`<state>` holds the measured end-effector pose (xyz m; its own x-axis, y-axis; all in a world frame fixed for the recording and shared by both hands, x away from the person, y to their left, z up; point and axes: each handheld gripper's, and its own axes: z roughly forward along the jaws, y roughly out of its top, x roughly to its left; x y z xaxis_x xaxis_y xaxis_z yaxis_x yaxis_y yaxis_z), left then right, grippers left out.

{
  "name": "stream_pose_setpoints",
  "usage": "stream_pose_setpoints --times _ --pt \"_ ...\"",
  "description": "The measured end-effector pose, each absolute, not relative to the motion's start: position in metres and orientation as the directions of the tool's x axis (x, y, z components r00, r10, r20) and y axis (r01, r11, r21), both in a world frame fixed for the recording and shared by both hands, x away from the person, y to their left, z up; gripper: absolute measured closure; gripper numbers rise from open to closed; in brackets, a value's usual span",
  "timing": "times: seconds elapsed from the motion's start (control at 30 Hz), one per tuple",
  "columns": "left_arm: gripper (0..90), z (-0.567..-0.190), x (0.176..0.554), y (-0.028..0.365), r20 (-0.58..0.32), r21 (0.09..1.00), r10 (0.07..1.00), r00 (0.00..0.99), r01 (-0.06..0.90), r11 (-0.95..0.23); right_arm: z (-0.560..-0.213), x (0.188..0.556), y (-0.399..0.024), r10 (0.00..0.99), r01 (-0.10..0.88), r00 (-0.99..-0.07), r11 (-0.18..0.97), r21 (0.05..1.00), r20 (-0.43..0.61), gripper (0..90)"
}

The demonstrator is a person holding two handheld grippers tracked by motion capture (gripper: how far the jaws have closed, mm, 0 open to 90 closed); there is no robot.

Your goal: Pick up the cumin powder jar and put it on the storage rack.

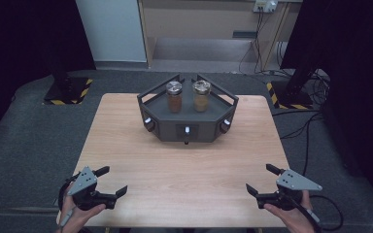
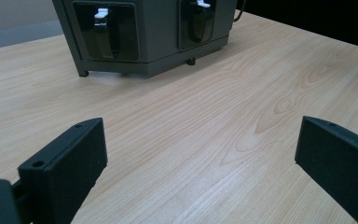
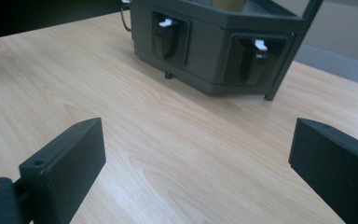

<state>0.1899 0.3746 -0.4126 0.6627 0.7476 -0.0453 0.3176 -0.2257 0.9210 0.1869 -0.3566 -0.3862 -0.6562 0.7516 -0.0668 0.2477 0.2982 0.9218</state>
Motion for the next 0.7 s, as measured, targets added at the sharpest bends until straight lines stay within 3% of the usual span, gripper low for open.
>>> stream_pose_setpoints --times 0.7 --pt "1.4 -0.412 0.189 0.372 -0.023 0.923 0.746 0.665 0.301 -0.240 -0.420 0.178 -0.360 0.782 0.297 -0.623 0.250 0.921 -0.012 4.2"
